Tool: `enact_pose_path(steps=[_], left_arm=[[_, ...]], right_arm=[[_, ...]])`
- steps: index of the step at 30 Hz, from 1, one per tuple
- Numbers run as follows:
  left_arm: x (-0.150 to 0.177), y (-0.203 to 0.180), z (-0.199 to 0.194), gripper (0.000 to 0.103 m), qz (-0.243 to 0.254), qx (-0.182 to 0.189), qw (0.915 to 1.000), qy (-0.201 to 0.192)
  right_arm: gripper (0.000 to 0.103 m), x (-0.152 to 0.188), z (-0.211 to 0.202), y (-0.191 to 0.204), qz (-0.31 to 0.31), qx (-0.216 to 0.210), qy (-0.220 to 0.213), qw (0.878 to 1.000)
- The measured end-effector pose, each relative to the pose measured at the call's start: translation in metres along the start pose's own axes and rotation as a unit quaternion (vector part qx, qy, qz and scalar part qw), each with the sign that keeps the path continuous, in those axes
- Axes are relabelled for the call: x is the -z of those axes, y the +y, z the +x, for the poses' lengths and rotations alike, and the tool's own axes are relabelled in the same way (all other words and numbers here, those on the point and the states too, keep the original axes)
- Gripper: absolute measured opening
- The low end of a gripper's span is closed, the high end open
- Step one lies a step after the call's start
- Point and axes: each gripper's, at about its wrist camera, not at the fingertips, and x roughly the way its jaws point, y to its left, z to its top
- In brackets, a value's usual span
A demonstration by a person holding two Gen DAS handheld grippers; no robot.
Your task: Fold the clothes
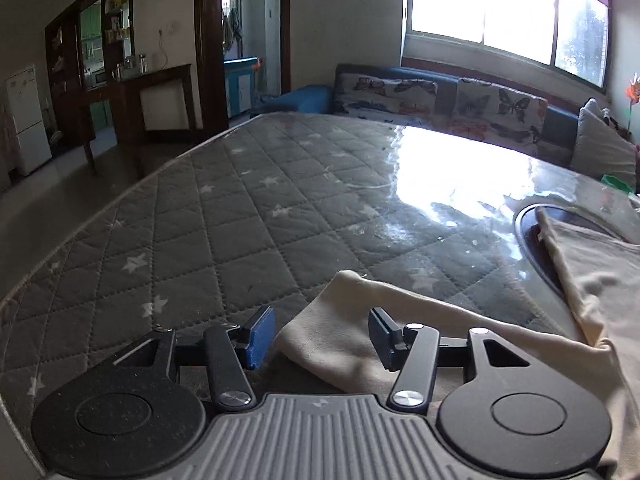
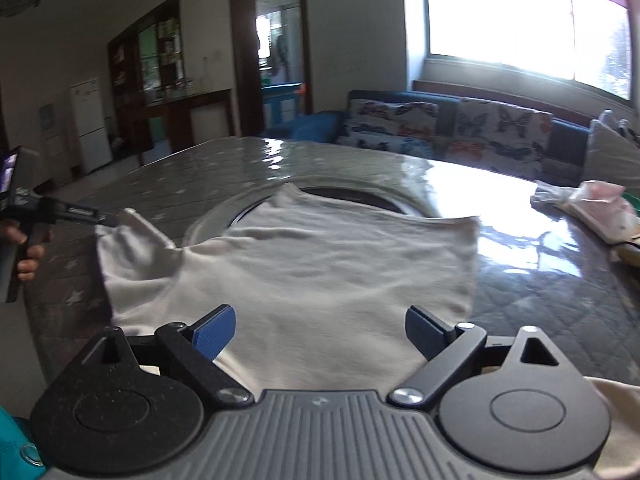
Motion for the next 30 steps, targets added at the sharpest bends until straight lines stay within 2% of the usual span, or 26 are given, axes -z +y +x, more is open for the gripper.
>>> enact_pose_path(steps=[1,3,5,9,15,22,26,30], left_arm=[[0.000,-0.001,0.004,0.051,-0.002,0.000,1.0000,0.004],[-0.003,-0.001,0.006,0.030,-0.007,0.010,0.9999,-0.001],[-0.006,-0.005,0.008,0.017,0.003,0.009,0.9999,-0.005],[-0.012,-0.010,0.011,0.008,0.018,0.002,0.9998,-0.012],[-0.019,-0.011,0.017,0.008,0.024,-0.010,0.9994,-0.021],[-0.016,-0.014,0.025,0.008,0.026,-0.016,0.9994,-0.018],[-0.017,-0.010,0.025,0.013,0.028,-0.019,0.9993,-0.017],[-0.022,-0.009,0.018,0.018,0.019,-0.023,0.9993,-0.023]], right_arm=[[0.094,0.000,0.003,0.004,-0.007,-0.006,0.001,1.000],[0.094,-0.002,0.012,0.016,-0.026,-0.021,0.005,0.999],[0.094,-0.004,0.019,0.024,-0.035,-0.029,0.008,0.999],[0.094,-0.006,0.037,0.042,-0.053,-0.058,0.023,0.997],[0.094,0.010,0.055,0.073,-0.109,-0.083,0.062,0.989],[0.094,0.007,0.044,0.071,-0.093,-0.088,0.043,0.991],[0.094,0.011,0.047,0.069,-0.094,-0.084,0.059,0.990],[0.094,0.012,0.038,0.069,-0.093,-0.090,0.048,0.990]])
